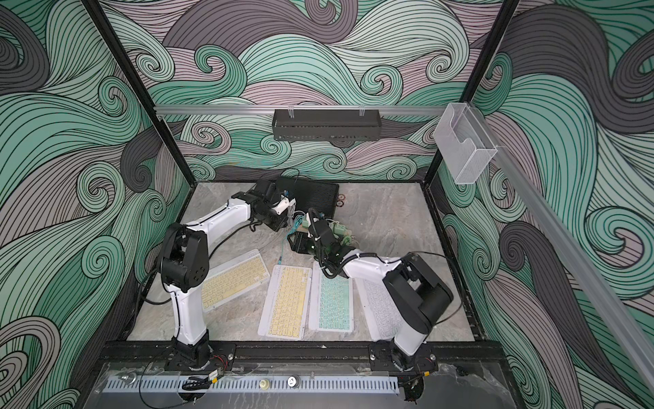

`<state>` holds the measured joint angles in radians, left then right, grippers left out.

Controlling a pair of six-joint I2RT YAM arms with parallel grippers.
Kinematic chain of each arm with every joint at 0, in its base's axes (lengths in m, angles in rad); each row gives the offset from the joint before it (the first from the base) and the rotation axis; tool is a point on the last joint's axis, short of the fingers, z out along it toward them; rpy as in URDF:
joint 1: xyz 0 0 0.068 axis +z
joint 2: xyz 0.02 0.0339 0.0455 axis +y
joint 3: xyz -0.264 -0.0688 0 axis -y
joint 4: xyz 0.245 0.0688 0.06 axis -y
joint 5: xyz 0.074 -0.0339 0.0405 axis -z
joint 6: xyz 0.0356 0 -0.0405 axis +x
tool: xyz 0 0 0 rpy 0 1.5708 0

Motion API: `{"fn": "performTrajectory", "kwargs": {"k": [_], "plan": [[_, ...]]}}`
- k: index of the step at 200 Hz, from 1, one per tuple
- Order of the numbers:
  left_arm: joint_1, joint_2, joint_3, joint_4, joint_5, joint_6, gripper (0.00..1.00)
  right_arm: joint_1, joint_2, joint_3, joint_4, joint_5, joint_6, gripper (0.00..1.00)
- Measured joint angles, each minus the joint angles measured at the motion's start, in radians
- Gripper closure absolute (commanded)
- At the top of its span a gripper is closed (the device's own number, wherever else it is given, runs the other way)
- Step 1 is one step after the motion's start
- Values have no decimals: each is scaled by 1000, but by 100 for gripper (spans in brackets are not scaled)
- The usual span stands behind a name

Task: Unplug the wireless keyboard
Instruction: Pick up the keyboard from the center of the board.

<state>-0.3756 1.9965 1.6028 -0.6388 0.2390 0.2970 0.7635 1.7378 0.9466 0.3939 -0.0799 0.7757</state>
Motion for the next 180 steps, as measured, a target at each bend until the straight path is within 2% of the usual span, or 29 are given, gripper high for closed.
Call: {"fn": "performTrajectory", "kwargs": {"k": [50, 103, 142, 180], "plan": [[0, -26, 0, -19, 1, 7, 100, 14, 182, 91, 102, 32, 37, 44], [9, -40, 0, -32, 18, 6, 100, 29, 309, 206, 144, 48, 50, 53], [13, -44, 0, -33, 27, 2, 100, 33, 400, 283, 163, 62, 43, 54], [22, -44, 0, -31, 32, -3, 100, 34, 456, 328, 193, 78, 21, 66]]}}
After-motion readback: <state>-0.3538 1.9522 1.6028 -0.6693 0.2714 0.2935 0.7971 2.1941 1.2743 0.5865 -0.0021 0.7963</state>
